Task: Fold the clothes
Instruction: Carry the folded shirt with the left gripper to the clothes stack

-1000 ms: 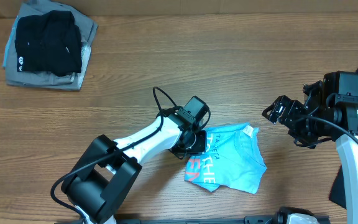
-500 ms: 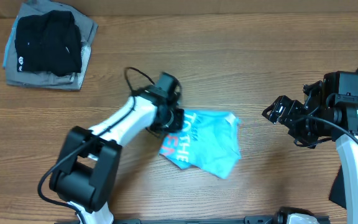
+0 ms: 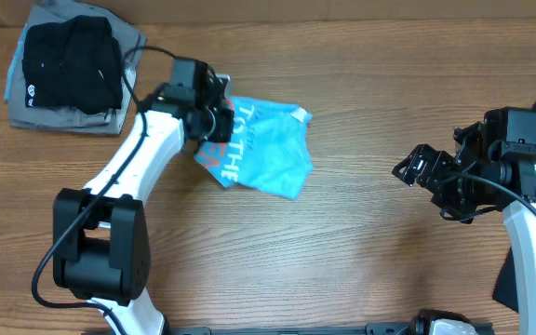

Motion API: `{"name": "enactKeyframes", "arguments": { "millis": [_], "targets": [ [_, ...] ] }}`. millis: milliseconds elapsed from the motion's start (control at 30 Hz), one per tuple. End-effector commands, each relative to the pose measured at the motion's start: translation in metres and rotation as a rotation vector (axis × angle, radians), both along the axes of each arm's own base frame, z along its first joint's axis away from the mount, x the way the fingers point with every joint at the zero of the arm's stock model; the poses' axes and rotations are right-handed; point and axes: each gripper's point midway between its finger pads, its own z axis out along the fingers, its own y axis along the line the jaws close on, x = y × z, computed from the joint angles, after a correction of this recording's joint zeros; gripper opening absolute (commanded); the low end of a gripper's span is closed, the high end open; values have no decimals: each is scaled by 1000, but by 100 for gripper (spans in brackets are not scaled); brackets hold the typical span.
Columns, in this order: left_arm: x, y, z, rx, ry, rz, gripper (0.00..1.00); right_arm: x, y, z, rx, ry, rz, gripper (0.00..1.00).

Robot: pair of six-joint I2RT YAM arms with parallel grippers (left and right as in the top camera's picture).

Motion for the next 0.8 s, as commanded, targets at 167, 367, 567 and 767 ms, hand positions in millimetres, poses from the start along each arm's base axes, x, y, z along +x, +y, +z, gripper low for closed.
{"name": "enactKeyframes", "arguments": {
  "millis": [167,367,567,767],
  "targets": [
    [52,57,37,210,-212,28,4,-1,-2,8,-8,-15,-1,100],
    [74,97,68,262,-298,62,4,-4,-2,8,-5,-4,-5,100],
    [90,132,94,289,-376,106,4,-5,-1,7,3,12,-26,100],
    [104,158,121,322,-469,140,4,-11,-1,6,7,37,-32,100]
  ]
}}
